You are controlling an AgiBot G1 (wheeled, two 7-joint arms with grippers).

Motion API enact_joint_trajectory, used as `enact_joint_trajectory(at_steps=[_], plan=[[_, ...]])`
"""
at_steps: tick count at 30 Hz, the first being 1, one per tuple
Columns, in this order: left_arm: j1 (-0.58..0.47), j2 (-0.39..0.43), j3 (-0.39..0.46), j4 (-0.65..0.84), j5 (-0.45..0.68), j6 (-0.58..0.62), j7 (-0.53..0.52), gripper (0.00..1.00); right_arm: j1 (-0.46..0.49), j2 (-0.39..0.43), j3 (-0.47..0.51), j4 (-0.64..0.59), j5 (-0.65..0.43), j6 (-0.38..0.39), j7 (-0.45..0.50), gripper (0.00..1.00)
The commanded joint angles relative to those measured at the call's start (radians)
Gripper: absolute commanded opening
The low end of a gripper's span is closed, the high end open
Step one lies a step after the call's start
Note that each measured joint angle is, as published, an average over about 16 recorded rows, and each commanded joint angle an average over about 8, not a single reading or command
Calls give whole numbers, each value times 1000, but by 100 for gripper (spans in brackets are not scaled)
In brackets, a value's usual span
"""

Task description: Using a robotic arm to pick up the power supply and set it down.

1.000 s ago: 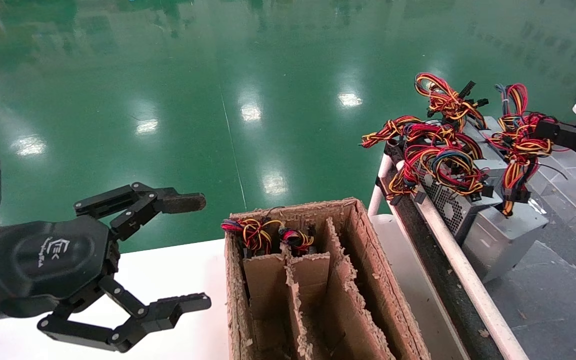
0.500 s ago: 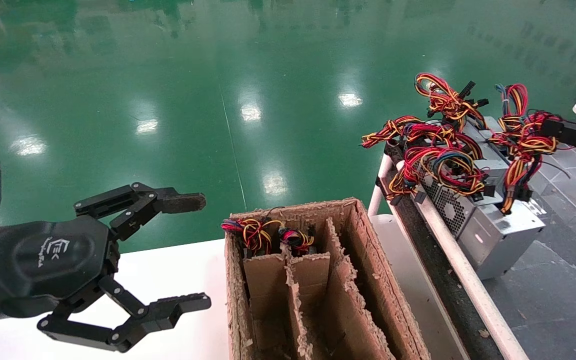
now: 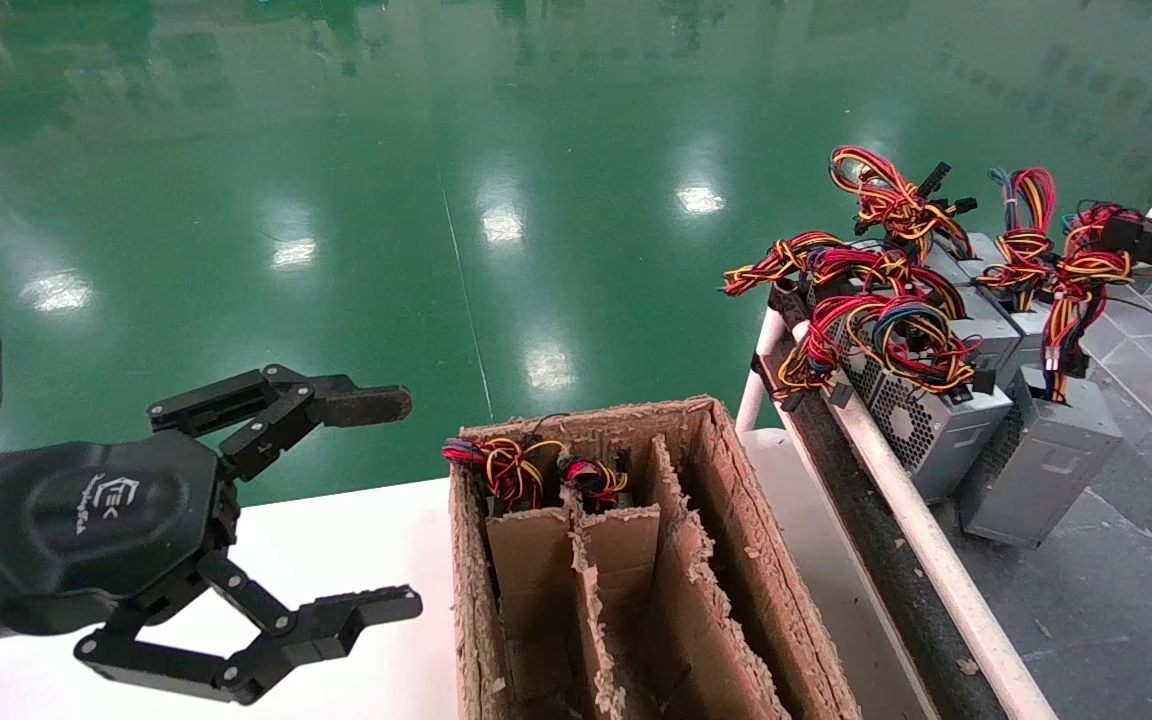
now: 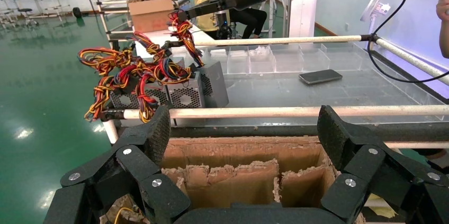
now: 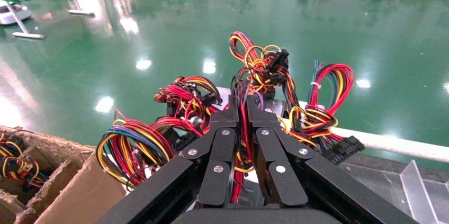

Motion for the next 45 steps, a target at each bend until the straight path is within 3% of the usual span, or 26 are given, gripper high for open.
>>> enact_joint_trajectory(at_steps=[1,15,16,22,24,45], plan=[[0,0,0,0,0,0,0,100,3,-7,-1,-1,-1,8,2,0],[0,0,0,0,0,0,0,100,25,-63,-4,-2,-5,21,12,1],[0,0,0,0,0,0,0,100,25,-66,-5,-4,-6,24,12,6],[0,0,0,0,0,0,0,100,21,-75,-9,-13,-13,37,15,81],[0,0,0,0,0,0,0,100,21,-76,-10,-15,-14,39,17,100],[0,0,0,0,0,0,0,100,34,-76,-34,-12,-49,66,14,100]])
